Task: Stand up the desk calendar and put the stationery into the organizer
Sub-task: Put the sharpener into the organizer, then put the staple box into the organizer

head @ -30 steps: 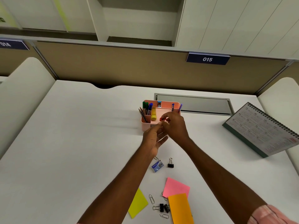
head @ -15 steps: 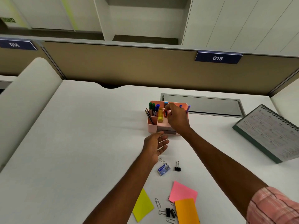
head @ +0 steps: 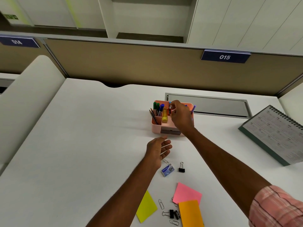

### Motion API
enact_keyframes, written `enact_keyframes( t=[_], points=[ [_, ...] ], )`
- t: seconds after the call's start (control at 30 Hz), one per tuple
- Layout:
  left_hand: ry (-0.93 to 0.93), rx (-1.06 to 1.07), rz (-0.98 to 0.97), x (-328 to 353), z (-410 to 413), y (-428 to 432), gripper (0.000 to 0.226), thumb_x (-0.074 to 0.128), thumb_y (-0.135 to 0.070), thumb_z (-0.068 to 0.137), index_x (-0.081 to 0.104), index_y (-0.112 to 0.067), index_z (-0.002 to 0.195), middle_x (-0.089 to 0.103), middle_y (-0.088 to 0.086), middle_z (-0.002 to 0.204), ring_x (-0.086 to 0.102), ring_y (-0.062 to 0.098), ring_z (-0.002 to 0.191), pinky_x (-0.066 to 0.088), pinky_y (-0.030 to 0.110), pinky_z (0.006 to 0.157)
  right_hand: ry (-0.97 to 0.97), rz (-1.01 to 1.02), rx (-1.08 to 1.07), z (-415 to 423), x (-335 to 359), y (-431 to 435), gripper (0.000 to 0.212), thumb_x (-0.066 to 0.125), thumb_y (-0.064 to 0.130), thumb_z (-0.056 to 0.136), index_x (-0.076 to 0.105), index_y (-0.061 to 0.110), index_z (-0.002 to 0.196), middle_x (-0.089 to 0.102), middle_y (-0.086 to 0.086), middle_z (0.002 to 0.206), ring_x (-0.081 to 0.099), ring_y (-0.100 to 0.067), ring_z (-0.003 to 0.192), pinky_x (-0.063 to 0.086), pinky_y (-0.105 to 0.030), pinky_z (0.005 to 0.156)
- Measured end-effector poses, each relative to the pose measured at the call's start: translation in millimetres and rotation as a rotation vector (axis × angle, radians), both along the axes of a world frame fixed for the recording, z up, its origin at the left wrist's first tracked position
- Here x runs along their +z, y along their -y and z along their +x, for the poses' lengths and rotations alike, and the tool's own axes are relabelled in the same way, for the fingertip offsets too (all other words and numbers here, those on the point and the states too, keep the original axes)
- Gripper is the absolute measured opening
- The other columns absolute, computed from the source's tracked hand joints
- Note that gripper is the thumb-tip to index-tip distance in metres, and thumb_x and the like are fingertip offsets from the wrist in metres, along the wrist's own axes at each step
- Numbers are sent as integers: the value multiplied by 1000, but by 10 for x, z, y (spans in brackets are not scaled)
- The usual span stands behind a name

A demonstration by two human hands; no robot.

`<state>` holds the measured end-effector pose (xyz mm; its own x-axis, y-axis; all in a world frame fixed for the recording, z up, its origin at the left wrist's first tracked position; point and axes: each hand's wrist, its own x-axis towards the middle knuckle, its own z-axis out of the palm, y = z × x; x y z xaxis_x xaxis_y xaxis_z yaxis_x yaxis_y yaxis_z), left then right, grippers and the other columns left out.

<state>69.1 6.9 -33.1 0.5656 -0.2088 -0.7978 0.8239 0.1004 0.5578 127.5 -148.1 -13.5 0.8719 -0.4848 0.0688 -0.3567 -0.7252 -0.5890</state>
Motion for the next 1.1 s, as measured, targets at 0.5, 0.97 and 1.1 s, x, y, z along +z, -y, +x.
enact_keyframes(
  t=[0.5, 0.97, 1.1],
  points=[
    [208, -127, 100, -186, -221, -245, 15, 65, -18, 99, 72, -15, 112, 77, 10, 105, 75, 24, 93, 59, 32, 75, 34, 193, 27, -1170, -111, -103, 32, 77, 13, 89, 65, 18, 119, 65, 7, 92, 63, -5, 79, 51, -14, 73],
    [351, -281, 189, -318, -694, -340, 16, 68, -6, 89, 74, -14, 101, 77, 13, 88, 69, 18, 73, 54, 27, 62, -252, 158, 99, -2238, -868, -238, 37, 75, 16, 87, 64, 23, 121, 62, 3, 112, 61, -14, 95, 50, -26, 81],
    [675, -482, 568, -424, -816, -429, 8, 73, -25, 87, 74, -28, 94, 74, -10, 89, 69, 10, 86, 52, 23, 68, -236, 148, 115, -2338, -879, -327, 41, 71, 19, 88, 60, 22, 128, 59, 1, 120, 60, -18, 105, 53, -33, 87]
  ],
)
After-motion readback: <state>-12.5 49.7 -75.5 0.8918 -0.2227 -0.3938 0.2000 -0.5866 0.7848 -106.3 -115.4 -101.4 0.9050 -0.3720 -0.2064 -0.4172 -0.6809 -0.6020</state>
